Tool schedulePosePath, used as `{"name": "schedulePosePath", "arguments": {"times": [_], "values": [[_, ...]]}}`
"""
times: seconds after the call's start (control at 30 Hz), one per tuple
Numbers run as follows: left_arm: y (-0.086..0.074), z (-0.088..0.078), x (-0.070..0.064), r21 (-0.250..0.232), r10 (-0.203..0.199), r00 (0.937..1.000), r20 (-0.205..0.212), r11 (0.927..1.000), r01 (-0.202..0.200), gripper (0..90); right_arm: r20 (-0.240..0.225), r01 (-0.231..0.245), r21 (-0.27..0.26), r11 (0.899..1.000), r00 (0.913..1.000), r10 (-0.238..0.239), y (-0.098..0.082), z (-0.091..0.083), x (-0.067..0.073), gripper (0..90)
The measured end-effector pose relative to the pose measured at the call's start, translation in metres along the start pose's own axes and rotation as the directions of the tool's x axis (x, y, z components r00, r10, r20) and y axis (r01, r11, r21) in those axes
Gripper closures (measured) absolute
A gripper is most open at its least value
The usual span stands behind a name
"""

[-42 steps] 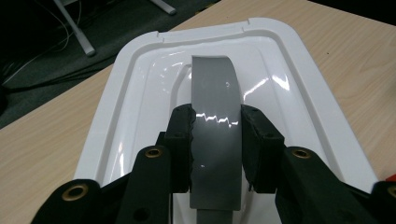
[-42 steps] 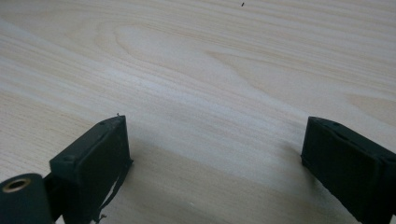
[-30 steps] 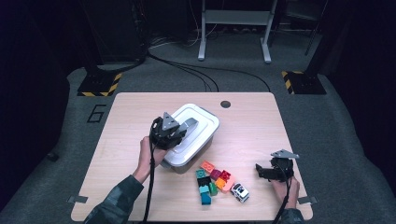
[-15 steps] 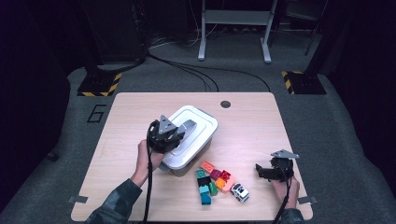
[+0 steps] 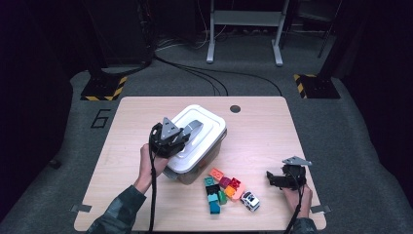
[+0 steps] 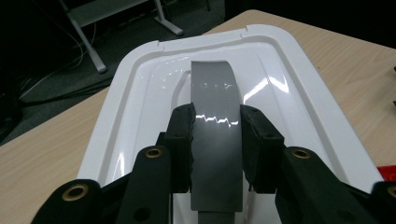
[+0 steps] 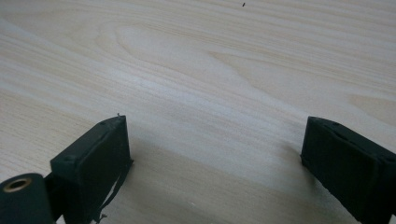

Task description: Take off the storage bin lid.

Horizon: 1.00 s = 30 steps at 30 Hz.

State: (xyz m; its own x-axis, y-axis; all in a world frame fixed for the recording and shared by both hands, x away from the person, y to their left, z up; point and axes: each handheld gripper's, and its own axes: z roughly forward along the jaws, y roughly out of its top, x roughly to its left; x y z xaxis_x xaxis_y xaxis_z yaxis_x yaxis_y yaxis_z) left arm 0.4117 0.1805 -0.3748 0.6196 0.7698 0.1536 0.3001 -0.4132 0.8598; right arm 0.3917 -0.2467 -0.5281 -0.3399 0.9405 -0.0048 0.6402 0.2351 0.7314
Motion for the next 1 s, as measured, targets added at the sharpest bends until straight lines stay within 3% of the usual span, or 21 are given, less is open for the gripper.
{"name": "schedulePosePath", "arguments": {"times": [0.37,1.0], "values": [[0.005,-0.009,0.007,-0.030,0.002,0.9998,-0.022,0.9996,-0.003,66.7,0.000,0.000,0.000,1.000,1.0000,0.000,0.000,0.000,0.000,6.9],[0.004,-0.022,0.041,-0.059,-0.049,0.9954,-0.082,0.9973,0.045,66.7,0.000,-0.002,0.001,1.000,1.0000,0.002,0.000,0.000,0.000,6.9]]}}
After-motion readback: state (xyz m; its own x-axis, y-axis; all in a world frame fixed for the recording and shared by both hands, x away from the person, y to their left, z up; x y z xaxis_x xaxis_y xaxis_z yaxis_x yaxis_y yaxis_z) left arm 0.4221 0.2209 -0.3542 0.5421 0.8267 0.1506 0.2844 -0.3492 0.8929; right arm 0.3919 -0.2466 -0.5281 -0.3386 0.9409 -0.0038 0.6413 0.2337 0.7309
